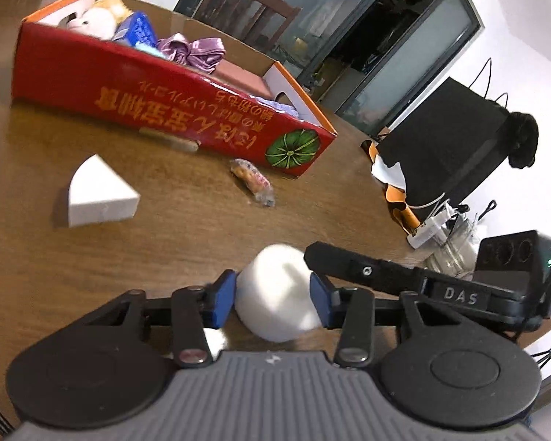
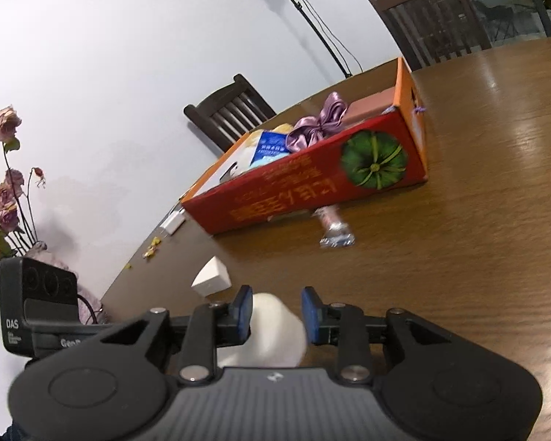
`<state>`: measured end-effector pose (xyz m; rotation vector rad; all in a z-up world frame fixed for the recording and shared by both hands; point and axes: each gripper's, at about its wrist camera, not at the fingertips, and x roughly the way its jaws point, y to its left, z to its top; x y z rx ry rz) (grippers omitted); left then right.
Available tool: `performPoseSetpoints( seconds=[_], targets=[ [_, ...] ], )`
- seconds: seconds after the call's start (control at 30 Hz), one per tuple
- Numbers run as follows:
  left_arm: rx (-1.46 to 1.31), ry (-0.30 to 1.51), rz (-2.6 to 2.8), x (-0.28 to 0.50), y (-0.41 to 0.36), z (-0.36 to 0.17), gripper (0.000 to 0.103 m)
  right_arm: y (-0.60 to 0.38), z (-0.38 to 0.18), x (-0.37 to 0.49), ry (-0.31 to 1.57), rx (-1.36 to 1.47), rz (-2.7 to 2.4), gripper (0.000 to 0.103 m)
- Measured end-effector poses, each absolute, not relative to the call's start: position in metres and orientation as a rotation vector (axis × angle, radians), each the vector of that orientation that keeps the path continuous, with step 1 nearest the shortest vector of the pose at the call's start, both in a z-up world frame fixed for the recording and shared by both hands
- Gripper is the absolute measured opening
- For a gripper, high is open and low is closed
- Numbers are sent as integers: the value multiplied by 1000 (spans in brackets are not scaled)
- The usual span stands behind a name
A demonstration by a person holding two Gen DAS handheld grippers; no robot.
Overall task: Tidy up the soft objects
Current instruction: 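Close the left tool on the white round sponge, then carry the round sponge into the box, open the left tool, pull back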
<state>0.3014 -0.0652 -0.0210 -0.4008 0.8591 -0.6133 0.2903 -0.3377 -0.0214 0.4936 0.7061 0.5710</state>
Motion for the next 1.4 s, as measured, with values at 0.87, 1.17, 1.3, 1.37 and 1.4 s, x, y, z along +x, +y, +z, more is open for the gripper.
performPoseSetpoints(
  seconds=[0.87, 1.17, 1.3, 1.37, 1.4],
  targets=[
    [-388, 881, -460, 544, -59, 47, 30, -293, 63, 520, 774, 367, 423, 21],
    [-224, 905, -431, 569, -63, 16, 27, -263, 21, 584, 947, 269, 341, 23],
    [-223, 916, -427, 567, -60, 23, 32, -257, 21, 585, 966, 239, 351, 25],
    [-196, 889, -428, 561, -57, 39, 41, -257, 31, 580, 962, 216, 329, 32],
    [-182, 860, -428, 558, -56, 47, 41, -258, 38, 575, 951, 200, 328, 35]
  ],
)
